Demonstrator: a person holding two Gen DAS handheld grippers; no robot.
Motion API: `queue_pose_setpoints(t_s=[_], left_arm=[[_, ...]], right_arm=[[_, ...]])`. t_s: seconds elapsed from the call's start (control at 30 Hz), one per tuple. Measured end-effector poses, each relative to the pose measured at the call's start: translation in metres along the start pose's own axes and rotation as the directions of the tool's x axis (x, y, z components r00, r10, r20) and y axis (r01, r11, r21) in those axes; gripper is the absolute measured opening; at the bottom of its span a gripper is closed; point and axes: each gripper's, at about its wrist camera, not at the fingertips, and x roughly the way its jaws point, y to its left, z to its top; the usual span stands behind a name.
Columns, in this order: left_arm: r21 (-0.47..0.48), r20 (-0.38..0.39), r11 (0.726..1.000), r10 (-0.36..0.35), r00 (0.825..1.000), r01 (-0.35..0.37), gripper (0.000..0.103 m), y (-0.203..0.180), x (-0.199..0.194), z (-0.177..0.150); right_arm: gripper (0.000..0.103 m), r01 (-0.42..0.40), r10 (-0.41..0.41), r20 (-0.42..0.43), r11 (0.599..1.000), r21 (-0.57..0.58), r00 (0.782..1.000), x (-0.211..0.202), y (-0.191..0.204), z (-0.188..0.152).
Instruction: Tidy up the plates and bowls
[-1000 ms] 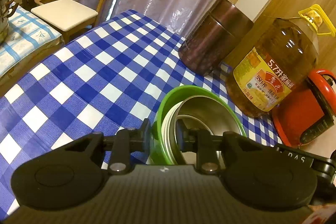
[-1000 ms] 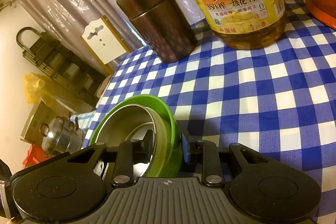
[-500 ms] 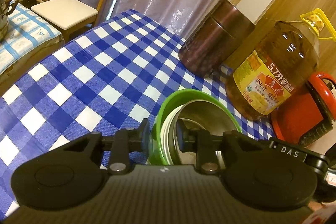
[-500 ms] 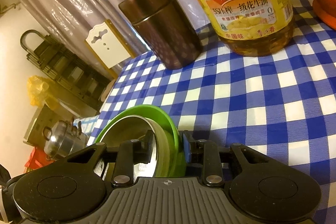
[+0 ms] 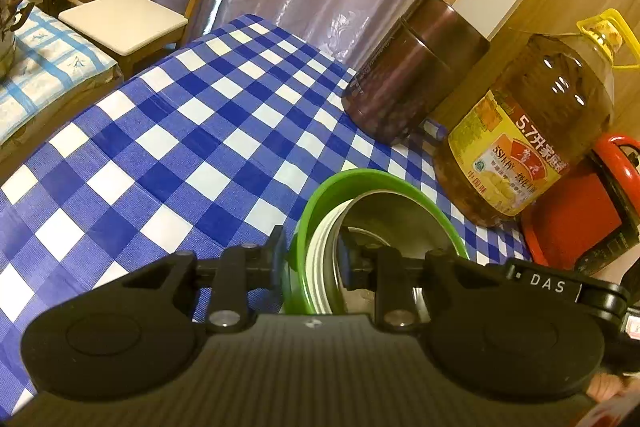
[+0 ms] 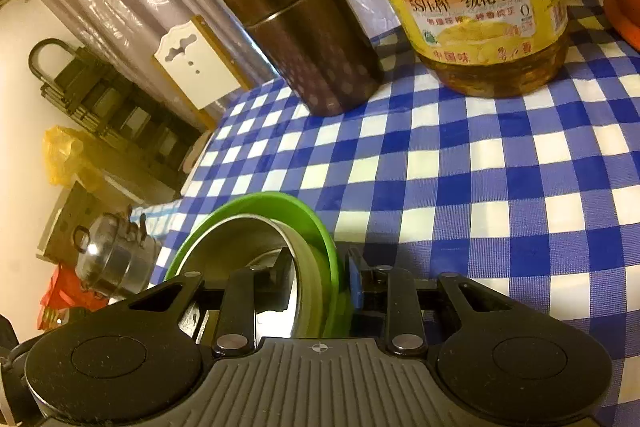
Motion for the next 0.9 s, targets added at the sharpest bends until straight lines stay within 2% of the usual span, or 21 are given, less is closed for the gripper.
queue_pose_setpoints(t_s=[0.4,0.9], left_arm=[[0.039,-0.028,0.999,0.025,0.999,-0.024,0.021,-0.004,0.011,-0.001],[0.012,-0.051,1.000,-0.004,0.999,0.005,0.024,0.004,0.027,-0.004]], right_arm=[[0.030,-0.015,0.015,0.003,1.000,-0.008,1.000,0.002,-0.004,-0.009],[0.036,-0.036,0.036,0.025,0.999,-0.004,0.999,0.018,-0.006,-0.027]])
